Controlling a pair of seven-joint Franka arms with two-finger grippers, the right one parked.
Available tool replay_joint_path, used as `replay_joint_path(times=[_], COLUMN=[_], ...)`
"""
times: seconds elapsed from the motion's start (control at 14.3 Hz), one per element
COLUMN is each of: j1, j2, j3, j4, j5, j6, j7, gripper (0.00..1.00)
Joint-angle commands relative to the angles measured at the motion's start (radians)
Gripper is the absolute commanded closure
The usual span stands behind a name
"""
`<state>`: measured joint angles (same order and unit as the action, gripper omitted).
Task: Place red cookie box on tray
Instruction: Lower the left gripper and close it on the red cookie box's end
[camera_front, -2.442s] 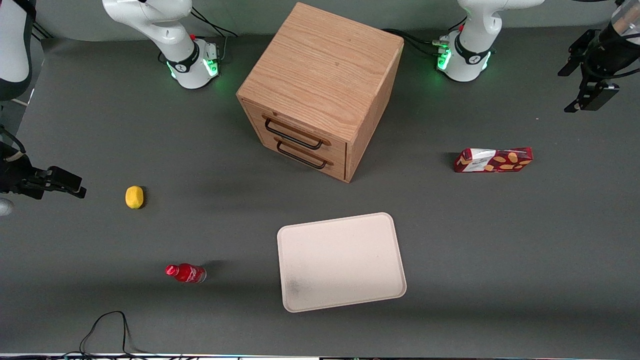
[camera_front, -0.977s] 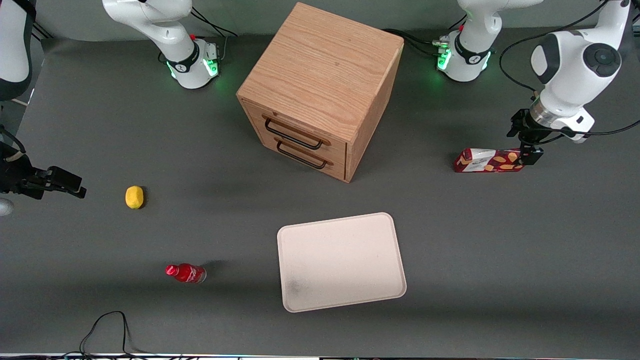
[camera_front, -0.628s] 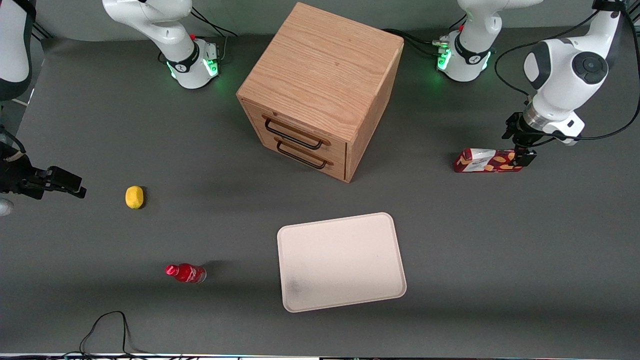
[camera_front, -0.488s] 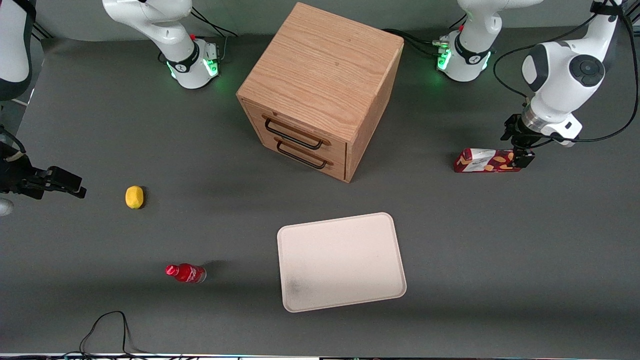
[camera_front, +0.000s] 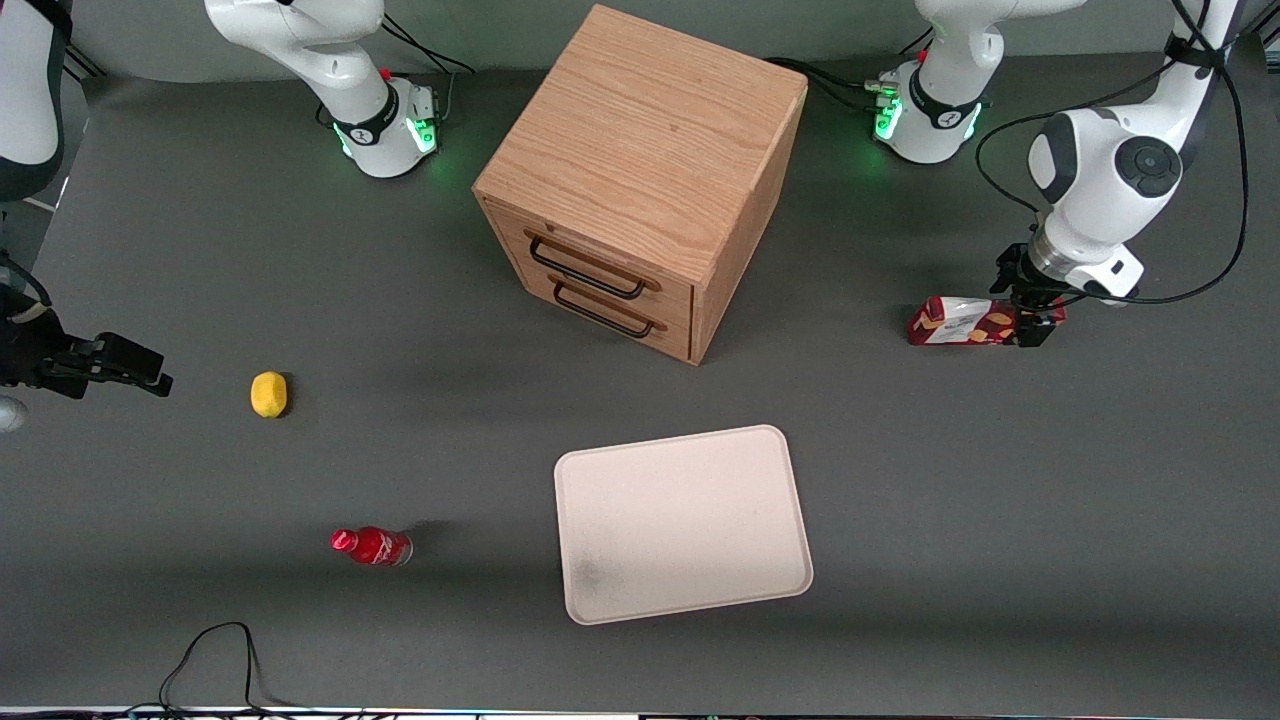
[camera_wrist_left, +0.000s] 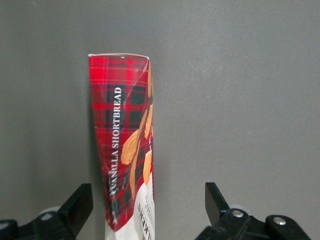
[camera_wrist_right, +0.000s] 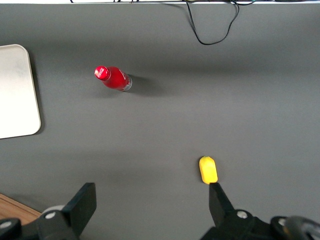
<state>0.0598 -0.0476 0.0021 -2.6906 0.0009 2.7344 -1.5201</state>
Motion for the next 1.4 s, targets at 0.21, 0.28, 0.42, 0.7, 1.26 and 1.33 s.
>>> replay_joint_path(times=[0.21, 0.28, 0.42, 0.7, 1.26, 1.33], j1=[0.002, 0.000, -0.001, -0.003, -0.008, -0.008], j2=[0.069, 0.072, 0.071, 0.069, 0.054, 0.043], j3=[-0.005, -0.005, -0.005, -0.007, -0.008, -0.008], j4=[-0.015, -0.015, -0.015, -0.014, -0.002, 0.005], j5=[0.011, 0.011, 0.010, 0.011, 0.011, 0.011], j6=[0.088, 0.090, 0.087, 0.079, 0.033, 0.018], j7=[-0.025, -0.025, -0.026, -0.020, -0.019, -0.019], gripper=[0.00, 0.00, 0.01, 0.87, 1.00, 1.00])
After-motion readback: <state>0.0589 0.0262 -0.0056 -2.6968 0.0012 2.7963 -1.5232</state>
